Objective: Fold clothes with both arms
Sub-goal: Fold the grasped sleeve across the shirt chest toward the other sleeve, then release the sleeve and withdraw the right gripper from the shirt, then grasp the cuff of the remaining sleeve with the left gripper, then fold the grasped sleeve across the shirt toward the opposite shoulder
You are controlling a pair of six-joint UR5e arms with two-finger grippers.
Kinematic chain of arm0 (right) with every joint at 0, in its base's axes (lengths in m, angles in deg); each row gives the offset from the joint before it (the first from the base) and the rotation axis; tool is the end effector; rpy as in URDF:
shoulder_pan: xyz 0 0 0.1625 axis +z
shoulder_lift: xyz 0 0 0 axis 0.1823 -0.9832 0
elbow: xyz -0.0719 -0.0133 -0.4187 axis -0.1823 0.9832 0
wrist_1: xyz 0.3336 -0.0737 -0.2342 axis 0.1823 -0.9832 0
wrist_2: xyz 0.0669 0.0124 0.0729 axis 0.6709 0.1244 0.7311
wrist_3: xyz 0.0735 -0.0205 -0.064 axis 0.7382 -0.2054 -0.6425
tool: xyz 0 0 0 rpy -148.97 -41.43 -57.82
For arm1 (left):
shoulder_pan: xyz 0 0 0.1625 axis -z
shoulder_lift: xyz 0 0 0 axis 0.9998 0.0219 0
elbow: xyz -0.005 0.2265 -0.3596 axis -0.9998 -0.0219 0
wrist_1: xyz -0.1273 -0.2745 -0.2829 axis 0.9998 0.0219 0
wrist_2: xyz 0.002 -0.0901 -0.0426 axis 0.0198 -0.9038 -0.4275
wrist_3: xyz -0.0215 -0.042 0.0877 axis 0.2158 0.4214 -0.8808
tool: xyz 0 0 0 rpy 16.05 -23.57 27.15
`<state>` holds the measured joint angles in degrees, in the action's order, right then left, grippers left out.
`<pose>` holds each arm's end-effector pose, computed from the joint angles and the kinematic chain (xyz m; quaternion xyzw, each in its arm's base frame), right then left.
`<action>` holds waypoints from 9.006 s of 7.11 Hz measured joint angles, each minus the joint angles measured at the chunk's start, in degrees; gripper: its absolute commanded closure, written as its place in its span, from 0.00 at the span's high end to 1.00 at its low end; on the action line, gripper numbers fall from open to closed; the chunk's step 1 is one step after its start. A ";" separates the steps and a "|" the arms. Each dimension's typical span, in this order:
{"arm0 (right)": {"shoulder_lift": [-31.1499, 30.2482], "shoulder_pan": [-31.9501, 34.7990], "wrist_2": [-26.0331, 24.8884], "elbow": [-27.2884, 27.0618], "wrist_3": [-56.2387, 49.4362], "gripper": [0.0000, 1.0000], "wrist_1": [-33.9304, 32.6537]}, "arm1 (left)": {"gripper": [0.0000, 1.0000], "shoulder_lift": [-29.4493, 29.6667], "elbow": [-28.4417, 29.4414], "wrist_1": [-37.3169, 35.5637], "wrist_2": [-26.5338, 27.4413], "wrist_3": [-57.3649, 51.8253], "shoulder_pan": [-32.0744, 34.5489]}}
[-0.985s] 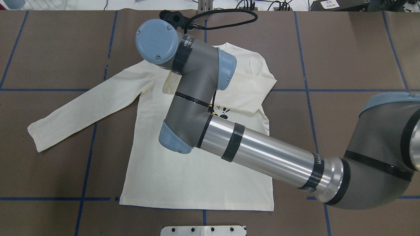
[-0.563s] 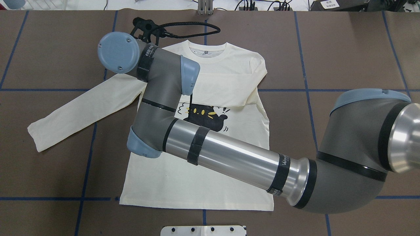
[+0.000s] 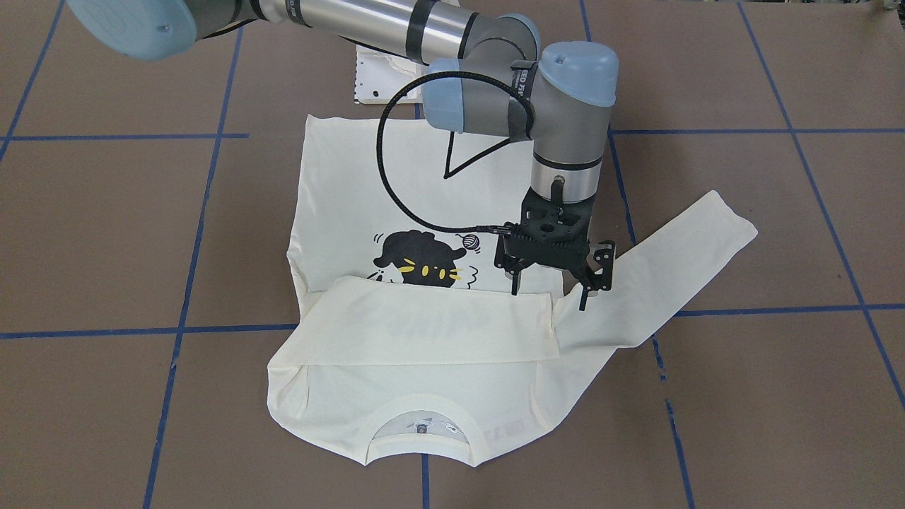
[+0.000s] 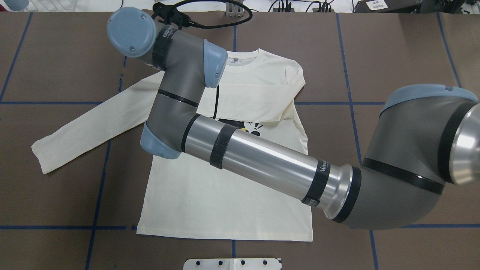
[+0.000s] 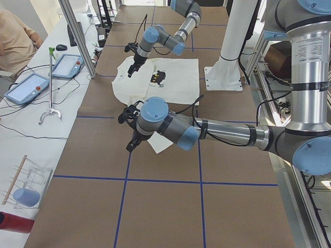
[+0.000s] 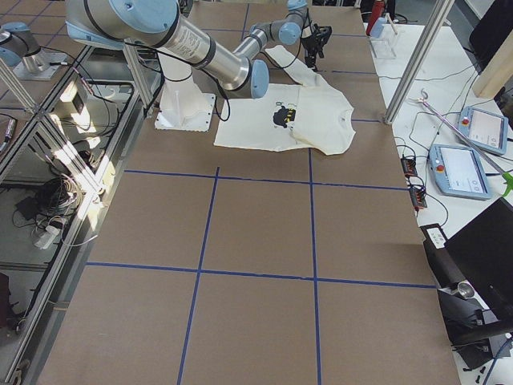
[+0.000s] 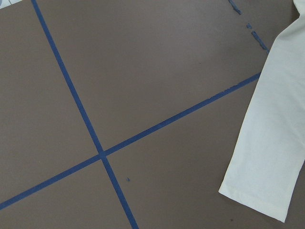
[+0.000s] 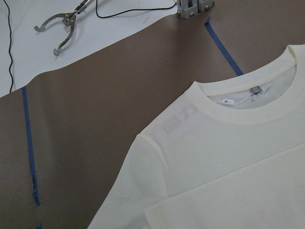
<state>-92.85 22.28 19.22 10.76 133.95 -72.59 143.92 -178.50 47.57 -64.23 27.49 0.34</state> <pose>-0.6474 -0.5764 -0.0085 0.1184 -0.4121 0.2692 0.8624 -0.0480 -0.4774 0.5213 0.2869 0.4027 0.1730 0.8518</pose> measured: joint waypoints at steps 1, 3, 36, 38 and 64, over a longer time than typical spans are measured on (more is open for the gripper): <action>-2.81 2.50 5.05 -4.59 -3.36 1.00 -3.99 | 1.00 1.74 0.10 2.61 0.09 4.41 -0.36; -10.35 9.08 15.39 -13.37 -13.73 1.00 -9.75 | 1.00 2.58 -0.08 11.54 0.61 12.02 -3.89; -80.17 47.64 43.87 -60.22 -81.80 1.00 -10.71 | 0.00 -12.28 1.28 31.60 44.66 26.78 -52.21; -80.46 47.69 43.68 -60.15 -81.81 1.00 -10.70 | 0.00 -8.39 -1.68 28.05 44.15 23.47 -48.64; -77.51 41.62 44.10 -59.99 -76.57 0.99 1.79 | 1.00 55.86 22.76 -2.73 38.53 45.11 -55.49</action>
<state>-170.36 63.91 63.32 -49.23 57.38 -70.80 199.79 -155.73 44.84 -25.71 72.59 -55.15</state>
